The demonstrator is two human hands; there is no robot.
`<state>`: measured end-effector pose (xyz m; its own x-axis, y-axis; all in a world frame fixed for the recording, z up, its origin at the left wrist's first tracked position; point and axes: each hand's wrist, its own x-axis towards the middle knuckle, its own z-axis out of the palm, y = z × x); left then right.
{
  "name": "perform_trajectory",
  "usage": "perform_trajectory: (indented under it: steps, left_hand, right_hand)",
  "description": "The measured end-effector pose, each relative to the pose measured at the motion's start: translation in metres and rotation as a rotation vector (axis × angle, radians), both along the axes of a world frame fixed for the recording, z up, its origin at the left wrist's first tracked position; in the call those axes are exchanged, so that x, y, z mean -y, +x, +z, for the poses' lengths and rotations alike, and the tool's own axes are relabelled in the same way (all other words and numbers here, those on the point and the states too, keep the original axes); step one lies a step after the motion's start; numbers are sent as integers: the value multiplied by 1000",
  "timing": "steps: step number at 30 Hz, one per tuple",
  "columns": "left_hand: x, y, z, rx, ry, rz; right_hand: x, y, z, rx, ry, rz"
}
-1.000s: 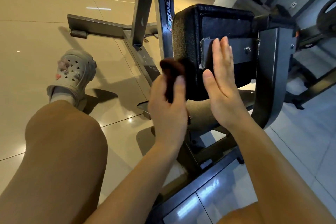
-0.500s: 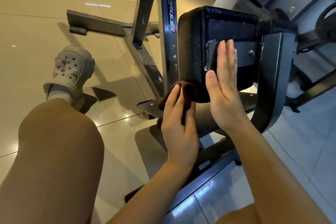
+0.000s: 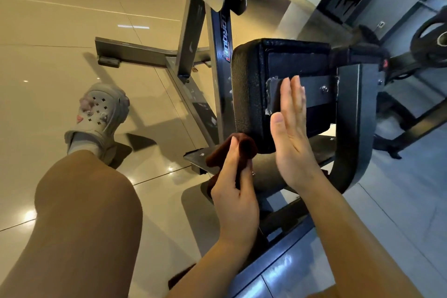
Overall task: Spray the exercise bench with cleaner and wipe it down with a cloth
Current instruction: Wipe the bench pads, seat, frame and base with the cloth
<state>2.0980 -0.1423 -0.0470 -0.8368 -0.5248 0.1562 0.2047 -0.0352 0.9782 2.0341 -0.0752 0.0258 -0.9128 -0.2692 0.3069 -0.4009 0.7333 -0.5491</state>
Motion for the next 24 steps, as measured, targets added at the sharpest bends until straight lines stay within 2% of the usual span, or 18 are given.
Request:
perform_trajectory:
  steps: [2,4,12,15,17,21,24]
  left_hand:
    - [5,-14,17,88,137,-43]
    - [11,-30,27,22,182,-47]
    - [1,2,7,-28,12,-55]
    - [5,-2,13,44,164,-90]
    - [14,-13,30,24,248,-81]
    - [22,-31,43,-91,174,-90]
    - [15,-16,21,-119,60,-99]
  right_hand:
    - [2,0,1,-3,-5,8]
    - [2,1,3,7,-12,3]
    - [-2,-1,3,17,-9,13]
    - [-2,0,3,26,-19,15]
    - [-4,0,5,32,-35,25]
    - [-3,-1,3,16,-41,27]
    - [-3,-1,0,-6,-40,13]
